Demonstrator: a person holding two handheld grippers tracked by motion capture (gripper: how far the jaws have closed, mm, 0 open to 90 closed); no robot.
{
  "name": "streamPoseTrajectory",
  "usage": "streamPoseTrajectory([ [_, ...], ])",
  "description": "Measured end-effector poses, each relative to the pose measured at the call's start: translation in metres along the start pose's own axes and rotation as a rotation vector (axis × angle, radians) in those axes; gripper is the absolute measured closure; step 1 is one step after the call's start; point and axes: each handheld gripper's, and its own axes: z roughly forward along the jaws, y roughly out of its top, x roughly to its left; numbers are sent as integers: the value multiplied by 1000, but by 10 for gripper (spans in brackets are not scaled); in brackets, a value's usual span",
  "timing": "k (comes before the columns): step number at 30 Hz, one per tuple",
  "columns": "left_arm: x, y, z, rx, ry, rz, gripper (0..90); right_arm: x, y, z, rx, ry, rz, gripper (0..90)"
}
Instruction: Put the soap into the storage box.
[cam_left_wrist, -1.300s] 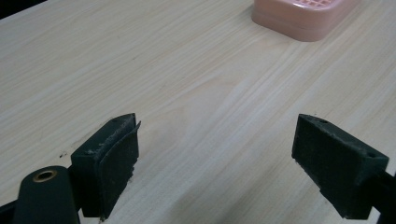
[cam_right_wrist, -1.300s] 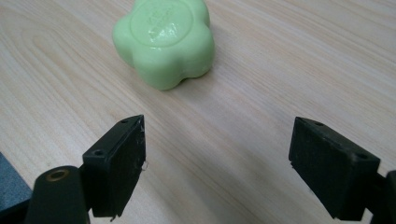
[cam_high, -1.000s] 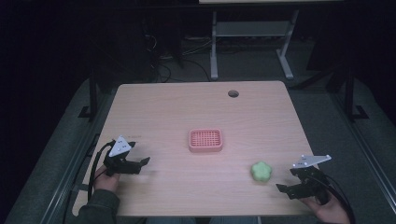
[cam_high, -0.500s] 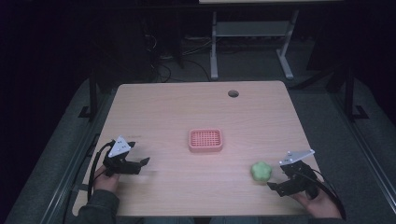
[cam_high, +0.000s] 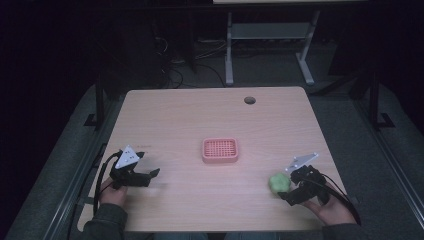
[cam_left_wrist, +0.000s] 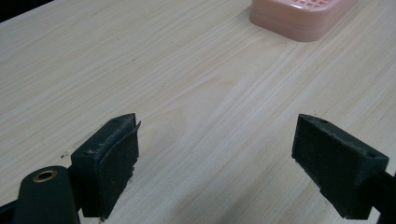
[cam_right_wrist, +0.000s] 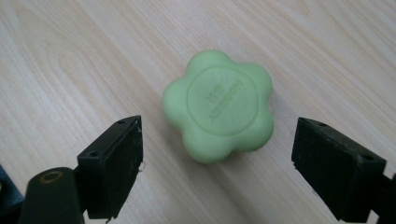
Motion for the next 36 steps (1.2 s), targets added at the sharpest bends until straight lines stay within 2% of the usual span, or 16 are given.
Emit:
streamPoseTrajectory([
  [15, 0, 0, -1, -3, -5, 2, 144, -1, 23, 15, 85, 10, -28, 154],
  [26, 0, 0, -1, -8, -4, -1, 144, 0, 29, 31, 136, 8, -37, 156],
  [36, 0, 0, -2, -10, -5, -8, 144, 0, 30, 36, 171, 0, -35, 182],
])
